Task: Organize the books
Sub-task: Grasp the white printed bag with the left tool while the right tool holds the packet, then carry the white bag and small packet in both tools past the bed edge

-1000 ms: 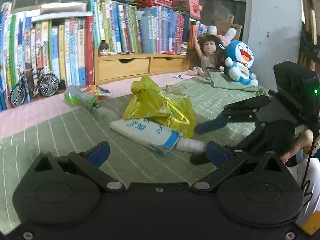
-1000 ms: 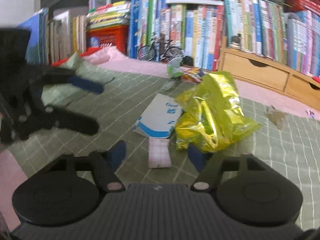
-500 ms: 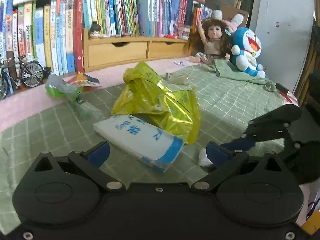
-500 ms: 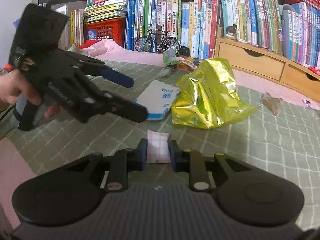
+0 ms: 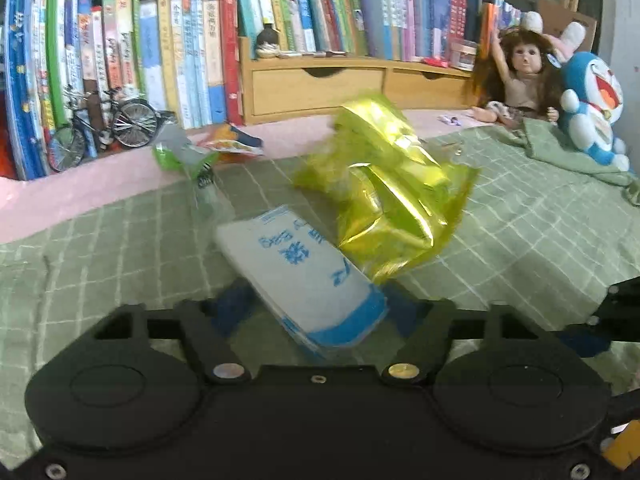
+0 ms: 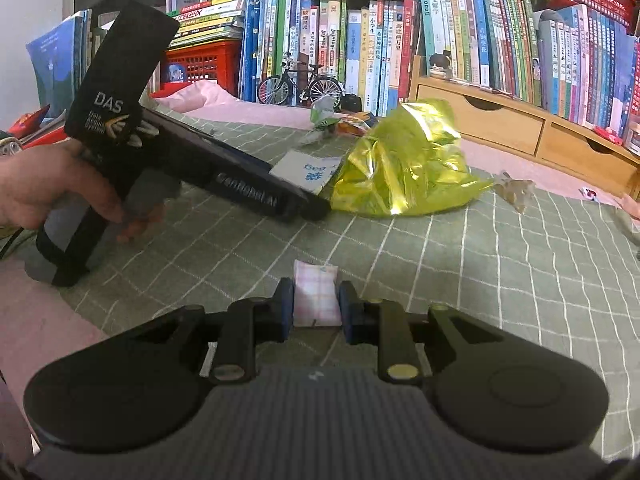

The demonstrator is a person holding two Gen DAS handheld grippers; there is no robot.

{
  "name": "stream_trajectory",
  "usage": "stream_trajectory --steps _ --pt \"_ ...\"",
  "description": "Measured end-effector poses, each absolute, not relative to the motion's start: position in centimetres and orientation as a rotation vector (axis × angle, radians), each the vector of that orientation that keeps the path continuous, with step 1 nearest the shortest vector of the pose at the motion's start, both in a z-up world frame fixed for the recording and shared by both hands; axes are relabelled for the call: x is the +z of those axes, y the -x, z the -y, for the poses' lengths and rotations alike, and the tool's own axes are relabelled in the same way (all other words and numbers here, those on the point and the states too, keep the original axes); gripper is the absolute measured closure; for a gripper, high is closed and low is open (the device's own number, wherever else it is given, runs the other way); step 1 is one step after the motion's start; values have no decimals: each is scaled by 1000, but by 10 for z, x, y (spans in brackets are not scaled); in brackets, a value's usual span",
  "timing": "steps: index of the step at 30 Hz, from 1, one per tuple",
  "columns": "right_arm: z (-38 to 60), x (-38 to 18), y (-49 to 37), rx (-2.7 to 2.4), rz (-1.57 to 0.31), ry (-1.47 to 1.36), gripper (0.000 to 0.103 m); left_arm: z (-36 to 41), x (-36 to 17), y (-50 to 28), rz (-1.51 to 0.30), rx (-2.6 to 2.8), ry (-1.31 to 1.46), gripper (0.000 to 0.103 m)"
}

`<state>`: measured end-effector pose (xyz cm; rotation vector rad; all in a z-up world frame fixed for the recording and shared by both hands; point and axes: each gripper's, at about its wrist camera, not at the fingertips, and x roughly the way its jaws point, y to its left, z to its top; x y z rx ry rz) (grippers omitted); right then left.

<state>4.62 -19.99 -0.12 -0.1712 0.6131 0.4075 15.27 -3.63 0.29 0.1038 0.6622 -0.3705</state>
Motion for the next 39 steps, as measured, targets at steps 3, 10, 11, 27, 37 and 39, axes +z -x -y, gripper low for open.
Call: stream_trajectory --steps 3,10,11,27,37,39 --pt "201 -1 -46 410 -613 163 73 34 4 -147 -644 -396 -137 54" --pt "197 0 -45 402 -610 173 74 29 12 -128 -603 -435 -159 88" --pt "198 0 -44 404 -612 165 74 27 13 -125 -601 -439 -157 89" --pt "194 12 -14 401 -609 177 74 -19 29 -64 -615 -478 -44 90" --pt "187 23 19 456 -628 175 74 -37 46 2 -602 -505 -51 90" --pt "184 26 28 474 -624 176 74 -41 47 13 -612 -515 -63 90"
